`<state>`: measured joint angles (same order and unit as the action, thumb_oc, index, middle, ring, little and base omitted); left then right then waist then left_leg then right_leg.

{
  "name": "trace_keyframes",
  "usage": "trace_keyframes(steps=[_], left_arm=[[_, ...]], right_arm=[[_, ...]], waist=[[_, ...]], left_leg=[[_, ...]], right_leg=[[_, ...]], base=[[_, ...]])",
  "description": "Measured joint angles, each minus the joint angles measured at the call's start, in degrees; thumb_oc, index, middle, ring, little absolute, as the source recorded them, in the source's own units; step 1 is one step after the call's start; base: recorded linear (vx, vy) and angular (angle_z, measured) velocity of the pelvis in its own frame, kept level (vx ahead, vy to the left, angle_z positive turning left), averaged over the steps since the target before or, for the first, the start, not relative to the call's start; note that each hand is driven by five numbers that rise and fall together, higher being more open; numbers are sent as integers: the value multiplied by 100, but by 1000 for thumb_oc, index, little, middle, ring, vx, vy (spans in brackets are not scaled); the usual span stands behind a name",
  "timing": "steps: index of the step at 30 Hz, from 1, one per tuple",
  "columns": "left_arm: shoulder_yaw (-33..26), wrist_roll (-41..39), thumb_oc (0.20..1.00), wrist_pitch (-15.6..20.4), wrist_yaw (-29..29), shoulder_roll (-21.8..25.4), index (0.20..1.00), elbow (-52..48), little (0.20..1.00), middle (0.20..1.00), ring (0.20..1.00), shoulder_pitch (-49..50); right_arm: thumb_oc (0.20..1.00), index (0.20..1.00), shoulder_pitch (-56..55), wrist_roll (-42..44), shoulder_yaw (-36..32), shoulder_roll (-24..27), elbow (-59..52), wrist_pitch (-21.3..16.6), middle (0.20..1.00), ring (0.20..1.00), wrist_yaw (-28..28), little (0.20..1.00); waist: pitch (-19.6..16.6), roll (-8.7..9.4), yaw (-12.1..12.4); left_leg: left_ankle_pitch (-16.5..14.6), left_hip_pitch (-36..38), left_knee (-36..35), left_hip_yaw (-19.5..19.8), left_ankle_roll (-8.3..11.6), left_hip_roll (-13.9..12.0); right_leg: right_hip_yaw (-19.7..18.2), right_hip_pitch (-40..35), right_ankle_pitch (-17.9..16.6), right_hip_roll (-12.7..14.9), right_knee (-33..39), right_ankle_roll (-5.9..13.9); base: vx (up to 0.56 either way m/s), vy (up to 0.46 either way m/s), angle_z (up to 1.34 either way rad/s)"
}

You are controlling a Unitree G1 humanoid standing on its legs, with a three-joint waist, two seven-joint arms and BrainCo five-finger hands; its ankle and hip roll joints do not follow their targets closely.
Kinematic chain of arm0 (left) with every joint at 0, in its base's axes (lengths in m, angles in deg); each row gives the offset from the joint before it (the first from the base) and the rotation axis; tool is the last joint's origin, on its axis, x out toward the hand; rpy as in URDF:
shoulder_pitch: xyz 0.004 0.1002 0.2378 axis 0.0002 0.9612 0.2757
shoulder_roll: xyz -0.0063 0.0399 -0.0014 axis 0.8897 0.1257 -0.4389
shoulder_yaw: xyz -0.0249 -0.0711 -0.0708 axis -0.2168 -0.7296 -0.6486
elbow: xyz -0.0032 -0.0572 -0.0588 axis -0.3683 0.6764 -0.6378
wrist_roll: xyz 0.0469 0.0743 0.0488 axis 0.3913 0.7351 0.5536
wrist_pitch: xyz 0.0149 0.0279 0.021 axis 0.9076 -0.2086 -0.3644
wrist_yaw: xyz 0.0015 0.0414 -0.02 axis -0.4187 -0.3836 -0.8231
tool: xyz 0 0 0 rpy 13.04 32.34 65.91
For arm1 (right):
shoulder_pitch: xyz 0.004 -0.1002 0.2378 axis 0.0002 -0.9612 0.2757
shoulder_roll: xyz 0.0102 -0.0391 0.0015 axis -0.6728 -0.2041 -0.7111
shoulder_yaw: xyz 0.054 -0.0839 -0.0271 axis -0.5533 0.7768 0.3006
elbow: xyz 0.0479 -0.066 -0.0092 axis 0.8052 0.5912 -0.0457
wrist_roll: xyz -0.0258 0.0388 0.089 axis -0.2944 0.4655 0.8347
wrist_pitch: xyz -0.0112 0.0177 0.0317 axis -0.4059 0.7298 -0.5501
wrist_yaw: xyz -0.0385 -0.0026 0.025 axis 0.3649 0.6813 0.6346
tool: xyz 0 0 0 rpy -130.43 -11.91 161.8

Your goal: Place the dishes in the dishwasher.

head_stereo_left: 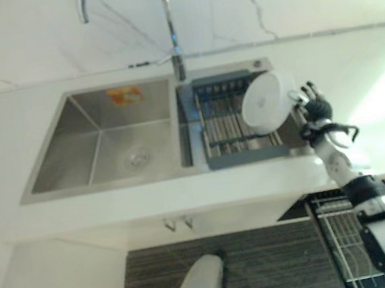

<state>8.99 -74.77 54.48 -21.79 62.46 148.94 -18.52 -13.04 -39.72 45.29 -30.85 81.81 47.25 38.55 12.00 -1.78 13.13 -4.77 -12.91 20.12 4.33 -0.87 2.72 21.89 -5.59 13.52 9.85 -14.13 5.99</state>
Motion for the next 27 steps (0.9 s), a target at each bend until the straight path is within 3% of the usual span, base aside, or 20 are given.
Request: trace_keyframes(steps=[21,27], left_arm=[[0,8,1000,6,52,4,1000,-6,1000,1000,1000,-20],[-2,12,1000,14,50,14,1000,-8,1000,1000,1000,-19]], right_arm=[[1000,1000,29,-130,7,-5,2,-5,1000,1000,22,1000],[1000,1000,29,-551,59,-4,1,-2,1000,1000,-11,1000]], waist=[[36,-44,6],[60,-6,9]], left_leg=[[1,5,17,62,-1,68],[2,4,17,82,-2,72]], right_leg=[[85,-38,3,55,-4,8],[95,-45,3,49,-5,9]], base=[[5,-1,1],[0,0,0]])
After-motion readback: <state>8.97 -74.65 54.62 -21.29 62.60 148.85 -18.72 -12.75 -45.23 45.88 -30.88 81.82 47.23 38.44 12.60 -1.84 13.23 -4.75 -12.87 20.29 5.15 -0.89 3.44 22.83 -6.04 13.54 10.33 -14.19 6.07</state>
